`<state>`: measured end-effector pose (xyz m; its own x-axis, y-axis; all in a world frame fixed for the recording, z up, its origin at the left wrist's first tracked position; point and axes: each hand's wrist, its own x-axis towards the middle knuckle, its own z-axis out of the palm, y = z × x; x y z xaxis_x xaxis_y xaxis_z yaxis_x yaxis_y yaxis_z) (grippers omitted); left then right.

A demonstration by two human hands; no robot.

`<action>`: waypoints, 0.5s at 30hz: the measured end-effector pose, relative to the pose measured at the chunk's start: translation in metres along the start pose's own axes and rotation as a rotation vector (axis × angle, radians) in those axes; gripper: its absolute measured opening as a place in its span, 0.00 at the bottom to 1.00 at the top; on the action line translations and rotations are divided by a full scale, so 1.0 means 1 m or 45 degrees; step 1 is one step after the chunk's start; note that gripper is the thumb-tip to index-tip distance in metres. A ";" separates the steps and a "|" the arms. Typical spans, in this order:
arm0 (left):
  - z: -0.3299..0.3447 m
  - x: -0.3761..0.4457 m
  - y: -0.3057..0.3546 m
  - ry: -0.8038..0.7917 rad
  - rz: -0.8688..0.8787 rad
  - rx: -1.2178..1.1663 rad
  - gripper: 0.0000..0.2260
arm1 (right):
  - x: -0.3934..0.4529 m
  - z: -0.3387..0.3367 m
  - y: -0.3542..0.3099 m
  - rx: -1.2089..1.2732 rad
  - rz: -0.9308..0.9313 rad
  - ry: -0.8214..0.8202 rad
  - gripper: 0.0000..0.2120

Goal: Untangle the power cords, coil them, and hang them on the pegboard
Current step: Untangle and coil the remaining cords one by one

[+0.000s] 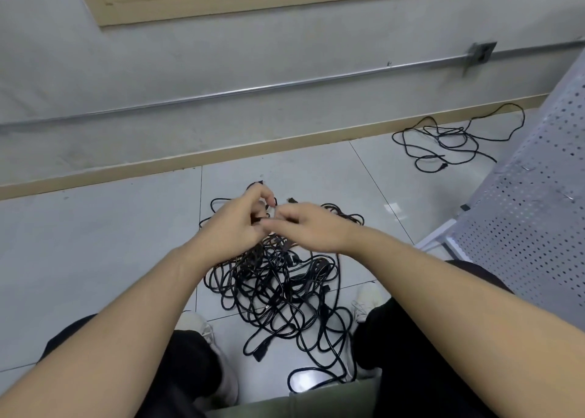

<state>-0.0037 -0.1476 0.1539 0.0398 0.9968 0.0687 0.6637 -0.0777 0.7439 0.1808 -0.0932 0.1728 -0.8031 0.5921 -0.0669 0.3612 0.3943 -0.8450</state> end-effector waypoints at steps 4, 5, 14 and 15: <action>0.011 0.001 -0.019 -0.138 -0.147 -0.173 0.05 | -0.004 -0.012 -0.006 0.301 -0.142 0.322 0.22; 0.012 -0.001 -0.024 -0.243 -0.184 -0.077 0.08 | -0.008 -0.019 -0.008 0.400 -0.191 0.395 0.21; 0.010 -0.002 -0.007 -0.130 -0.164 0.248 0.12 | -0.008 -0.050 0.024 0.170 0.364 0.552 0.14; 0.008 -0.002 -0.004 -0.100 -0.153 0.271 0.11 | -0.007 -0.049 0.030 0.102 0.419 0.540 0.26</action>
<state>-0.0004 -0.1493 0.1460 0.0036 0.9976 -0.0694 0.8090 0.0379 0.5866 0.2208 -0.0507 0.1737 -0.3855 0.9137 -0.1287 0.5109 0.0952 -0.8544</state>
